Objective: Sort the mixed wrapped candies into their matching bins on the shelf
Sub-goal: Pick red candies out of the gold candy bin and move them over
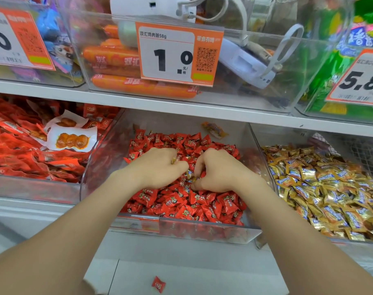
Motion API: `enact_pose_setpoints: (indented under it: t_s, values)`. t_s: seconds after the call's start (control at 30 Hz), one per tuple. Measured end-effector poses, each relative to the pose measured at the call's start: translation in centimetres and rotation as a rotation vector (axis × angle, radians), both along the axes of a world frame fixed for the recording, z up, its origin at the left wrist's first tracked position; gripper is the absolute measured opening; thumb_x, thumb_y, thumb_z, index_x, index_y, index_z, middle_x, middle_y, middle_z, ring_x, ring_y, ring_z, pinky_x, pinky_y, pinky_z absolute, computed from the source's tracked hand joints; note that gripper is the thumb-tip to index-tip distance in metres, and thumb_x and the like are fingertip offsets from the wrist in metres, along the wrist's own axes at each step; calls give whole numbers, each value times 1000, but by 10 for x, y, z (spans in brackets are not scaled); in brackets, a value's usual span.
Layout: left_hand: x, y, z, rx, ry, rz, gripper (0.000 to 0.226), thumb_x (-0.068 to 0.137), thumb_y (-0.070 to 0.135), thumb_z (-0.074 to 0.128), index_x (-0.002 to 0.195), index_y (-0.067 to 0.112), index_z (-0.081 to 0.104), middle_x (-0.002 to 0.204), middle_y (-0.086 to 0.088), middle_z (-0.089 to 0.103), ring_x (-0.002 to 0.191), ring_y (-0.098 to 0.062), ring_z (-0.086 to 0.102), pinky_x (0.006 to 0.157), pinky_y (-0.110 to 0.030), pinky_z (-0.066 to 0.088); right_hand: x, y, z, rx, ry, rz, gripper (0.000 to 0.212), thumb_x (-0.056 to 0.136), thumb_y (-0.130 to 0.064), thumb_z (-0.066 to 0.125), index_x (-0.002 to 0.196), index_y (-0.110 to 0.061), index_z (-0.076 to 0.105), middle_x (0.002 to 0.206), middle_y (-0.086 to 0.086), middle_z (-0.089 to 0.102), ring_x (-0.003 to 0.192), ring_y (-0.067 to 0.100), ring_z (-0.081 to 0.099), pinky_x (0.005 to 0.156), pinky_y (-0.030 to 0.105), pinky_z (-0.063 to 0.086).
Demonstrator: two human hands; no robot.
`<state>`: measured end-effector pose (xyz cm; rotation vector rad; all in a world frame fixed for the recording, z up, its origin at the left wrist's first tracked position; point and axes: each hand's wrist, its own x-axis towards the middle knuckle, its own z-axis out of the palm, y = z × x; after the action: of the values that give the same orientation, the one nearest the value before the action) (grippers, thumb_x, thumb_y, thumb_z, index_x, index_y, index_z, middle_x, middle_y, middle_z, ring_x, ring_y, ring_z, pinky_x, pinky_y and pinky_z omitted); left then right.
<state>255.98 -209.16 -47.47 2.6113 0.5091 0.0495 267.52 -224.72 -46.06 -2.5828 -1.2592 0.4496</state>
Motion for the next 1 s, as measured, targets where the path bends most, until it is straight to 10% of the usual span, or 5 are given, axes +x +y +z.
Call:
enact_pose_setpoints:
  t_s: [0.23,0.4,0.67,0.87,1.0]
  values:
    - [-15,-5,15,-234,-207,94,42,71,50,58,76,9,49,76,-18,70,71,-32,66,61,-41,51,0,-7,5,115,65,11,32,99,-40,53,81,-16,45,74,3,55,64,20,47,60,37,41]
    - [-17,-8,14,-424,-189,116,18,93,30,56,87,13,56,61,-6,69,45,-14,50,46,-30,43,-12,-2,3,208,86,95,6,96,-22,57,102,-25,58,74,-1,67,57,6,53,57,30,48]
    - [-20,-8,23,-523,-175,165,29,91,26,51,84,-2,58,58,-6,58,48,-16,38,44,-26,33,-20,7,-8,-196,-62,229,32,94,-42,68,122,-29,73,87,-7,59,92,24,65,81,41,59]
    - [-13,-4,19,-478,-122,254,36,97,42,39,73,16,44,57,2,38,51,-19,32,43,-20,29,-13,8,-12,-84,10,162,4,88,-29,74,89,-26,77,89,-3,72,85,19,69,81,44,63]
    - [-10,-6,17,-441,-131,305,50,100,42,44,68,8,61,53,2,64,45,-17,48,44,-22,41,-6,-1,-10,-126,14,167,22,89,-40,77,108,-31,76,97,-8,65,97,19,63,86,42,59]
